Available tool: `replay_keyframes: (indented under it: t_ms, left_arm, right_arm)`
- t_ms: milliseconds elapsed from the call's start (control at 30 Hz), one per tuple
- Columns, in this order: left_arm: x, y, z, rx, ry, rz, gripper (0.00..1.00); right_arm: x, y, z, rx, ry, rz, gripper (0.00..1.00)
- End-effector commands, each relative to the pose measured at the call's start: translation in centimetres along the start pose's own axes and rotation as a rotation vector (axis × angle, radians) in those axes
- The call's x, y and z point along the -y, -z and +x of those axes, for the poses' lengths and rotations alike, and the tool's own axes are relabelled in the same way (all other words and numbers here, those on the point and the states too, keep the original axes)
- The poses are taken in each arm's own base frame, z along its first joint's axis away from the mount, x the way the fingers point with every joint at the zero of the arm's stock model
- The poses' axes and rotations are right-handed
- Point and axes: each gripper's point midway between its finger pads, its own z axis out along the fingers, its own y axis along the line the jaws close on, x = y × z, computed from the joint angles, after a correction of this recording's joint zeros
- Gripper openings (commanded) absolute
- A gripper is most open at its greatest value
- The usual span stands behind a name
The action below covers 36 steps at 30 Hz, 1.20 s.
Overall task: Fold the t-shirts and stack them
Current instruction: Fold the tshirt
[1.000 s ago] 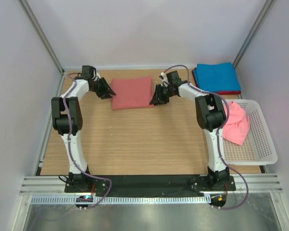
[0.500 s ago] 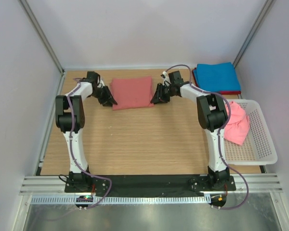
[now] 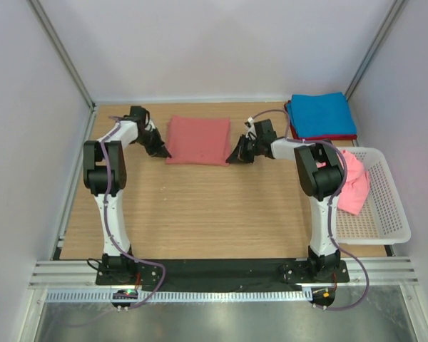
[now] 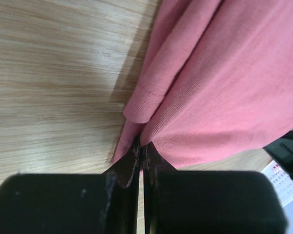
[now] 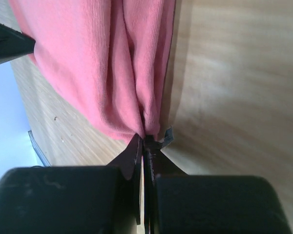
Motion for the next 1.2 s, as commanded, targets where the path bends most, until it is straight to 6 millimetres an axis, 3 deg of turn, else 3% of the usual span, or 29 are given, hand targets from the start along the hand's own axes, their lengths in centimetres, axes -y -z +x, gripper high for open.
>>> replay_keyframes:
  t_ms: [0,233,367,467,533,633,700,733,800,900,1167]
  left_arm:
    - [-2.8,0.5,0.4,-0.012,0.06,-0.14,0.0]
    - [-2.7,0.8,0.6,-0.016,0.057,-0.13,0.0]
    - [-1.4,1.4,1.2,-0.044,0.041,-0.063,0.02]
    - [-0.3,2.5,0.9,-0.047,0.028,-0.042,0.28]
    - [0.9,3.6,-0.4,-0.012,0.01,-0.03,0.32]
    - [2.5,5.5,-2.5,0.051,0.011,-0.029,0.34]
    - [3.6,6.1,-3.6,0.088,0.014,-0.009,0.35]
    - [4.3,6.3,-4.4,0.107,0.012,0.015,0.36]
    - [6.8,6.7,-5.9,0.149,0.007,0.109,0.35]
    - [9.9,5.9,-7.1,0.156,-0.016,0.256,0.34]
    - [13.1,2.0,-10.1,0.184,-0.043,0.482,0.33]
  right_arm:
    - [-0.5,1.6,-0.9,0.114,-0.014,-0.008,0.01]
    - [-1.4,2.8,-1.3,0.17,-0.041,-0.064,0.01]
    - [-1.8,3.1,-0.6,0.148,-0.025,-0.094,0.05]
    - [-2.3,3.5,-1.4,0.149,0.023,-0.074,0.21]
    - [-3.1,4.0,-2.8,0.158,0.047,-0.067,0.31]
    - [-3.4,3.9,-4.4,0.179,0.063,-0.051,0.35]
    - [-3.7,3.8,-5.7,0.195,0.076,-0.051,0.36]
    - [-2.8,3.2,-5.5,0.177,0.07,-0.031,0.36]
    - [-3.1,3.2,-6.5,0.179,0.094,-0.033,0.34]
    - [-2.9,2.4,-7.3,0.163,0.112,-0.027,0.28]
    - [-1.7,1.4,-7.5,0.132,0.144,-0.008,0.26]
